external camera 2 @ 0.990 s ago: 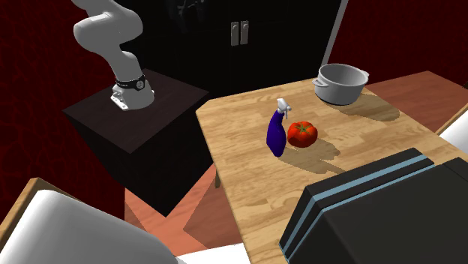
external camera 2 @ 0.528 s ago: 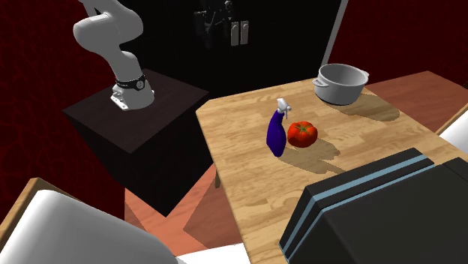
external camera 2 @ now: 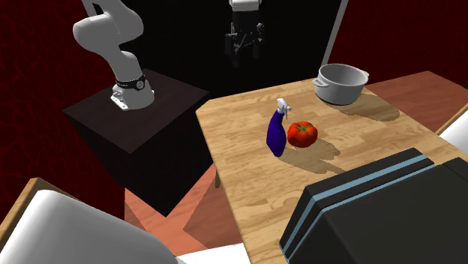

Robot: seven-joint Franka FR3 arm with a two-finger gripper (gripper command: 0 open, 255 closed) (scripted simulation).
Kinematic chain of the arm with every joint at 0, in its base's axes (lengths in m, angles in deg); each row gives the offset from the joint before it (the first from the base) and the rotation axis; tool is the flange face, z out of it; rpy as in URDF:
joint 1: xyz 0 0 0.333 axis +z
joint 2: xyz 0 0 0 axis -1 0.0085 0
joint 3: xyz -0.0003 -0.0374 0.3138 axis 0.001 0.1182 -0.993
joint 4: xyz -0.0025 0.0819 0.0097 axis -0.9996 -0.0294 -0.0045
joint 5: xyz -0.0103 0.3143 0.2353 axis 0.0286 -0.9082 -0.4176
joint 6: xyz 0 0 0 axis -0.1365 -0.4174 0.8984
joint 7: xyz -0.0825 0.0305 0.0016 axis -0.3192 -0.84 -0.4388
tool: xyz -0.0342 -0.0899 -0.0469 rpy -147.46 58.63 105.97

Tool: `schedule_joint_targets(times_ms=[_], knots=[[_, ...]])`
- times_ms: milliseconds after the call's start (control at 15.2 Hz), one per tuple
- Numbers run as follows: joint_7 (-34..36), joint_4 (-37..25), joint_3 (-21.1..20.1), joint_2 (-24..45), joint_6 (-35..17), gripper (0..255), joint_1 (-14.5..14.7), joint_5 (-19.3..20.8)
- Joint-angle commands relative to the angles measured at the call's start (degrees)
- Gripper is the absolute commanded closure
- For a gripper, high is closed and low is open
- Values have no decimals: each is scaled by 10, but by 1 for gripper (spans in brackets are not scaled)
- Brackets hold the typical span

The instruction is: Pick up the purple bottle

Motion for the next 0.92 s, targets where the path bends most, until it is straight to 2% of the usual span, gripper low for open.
schedule_joint_targets(times_ms=[0,660,726,858], knots=[[38,-37,-3,47,-5,0,0,19],[190,-277,25,288,13,0,31,94],[197,-293,28,302,17,0,34,96],[198,-286,30,308,4,0,34,97]])
